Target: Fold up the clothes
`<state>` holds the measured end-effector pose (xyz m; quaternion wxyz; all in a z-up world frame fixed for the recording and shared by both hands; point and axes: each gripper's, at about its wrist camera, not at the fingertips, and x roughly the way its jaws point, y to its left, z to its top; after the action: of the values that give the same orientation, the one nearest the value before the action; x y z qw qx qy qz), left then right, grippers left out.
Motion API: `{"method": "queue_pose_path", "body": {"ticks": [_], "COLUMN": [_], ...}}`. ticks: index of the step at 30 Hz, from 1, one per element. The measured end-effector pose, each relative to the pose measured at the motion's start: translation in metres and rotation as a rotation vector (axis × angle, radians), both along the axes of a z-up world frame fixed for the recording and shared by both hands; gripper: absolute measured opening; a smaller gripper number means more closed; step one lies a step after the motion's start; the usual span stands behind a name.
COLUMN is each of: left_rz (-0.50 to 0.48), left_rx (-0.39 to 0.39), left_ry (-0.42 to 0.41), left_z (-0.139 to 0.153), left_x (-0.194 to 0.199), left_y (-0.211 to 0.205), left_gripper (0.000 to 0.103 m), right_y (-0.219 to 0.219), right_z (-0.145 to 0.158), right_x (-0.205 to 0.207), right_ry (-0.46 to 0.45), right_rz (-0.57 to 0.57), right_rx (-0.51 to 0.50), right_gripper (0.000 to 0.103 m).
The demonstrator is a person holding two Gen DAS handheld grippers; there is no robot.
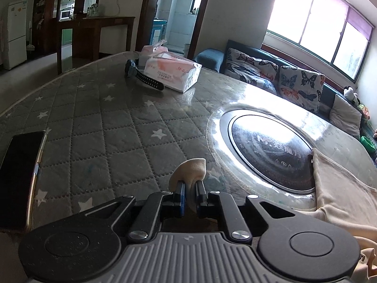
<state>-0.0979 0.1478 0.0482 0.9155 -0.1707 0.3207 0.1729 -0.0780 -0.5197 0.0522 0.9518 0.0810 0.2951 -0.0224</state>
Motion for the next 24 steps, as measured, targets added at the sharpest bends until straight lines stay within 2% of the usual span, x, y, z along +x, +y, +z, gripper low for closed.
{"method": "queue_pose_path", "body": {"ticks": [3,4,8,13,17,24], "left_rz": [0.003,0.004,0.006,0.003,0.001,0.01], "left_rx": [-0.002,-0.004,-0.012,-0.02,-0.022,-0.025], "left_ry": [0.003,0.004,0.002,0.001,0.003,0.015], "left_z": [-0.001,-0.001,-0.003,-0.004,-0.005,-0.009], "left_x": [0.0,0.0,-0.002,-0.002,-0.001,0.0], "left_y": [0.001,0.001,0.003,0.005,0.005,0.005], "left_gripper": [0.01,0.01,0.01,0.01,0.01,0.011], "right_y": [0.015,0.02,0.038,0.028,0.001,-0.001], "right_z": [-0.001,-0.002,-0.012,-0.02,-0.028,-0.032], "right_x": [0.018,0.024,0.045,0.027,-0.003,0.005], "right_ry": [0.011,0.018,0.09,0.135,0.178,0.167], "right_rz": [0.04,0.049,0.056,0.0,-0.097,-0.066], "right_rx": [-0.008,-0.015,-0.083,-0.138,-0.16,-0.126], "right_gripper": [0.042,0.046,0.047,0.052,0.053,0.053]}}
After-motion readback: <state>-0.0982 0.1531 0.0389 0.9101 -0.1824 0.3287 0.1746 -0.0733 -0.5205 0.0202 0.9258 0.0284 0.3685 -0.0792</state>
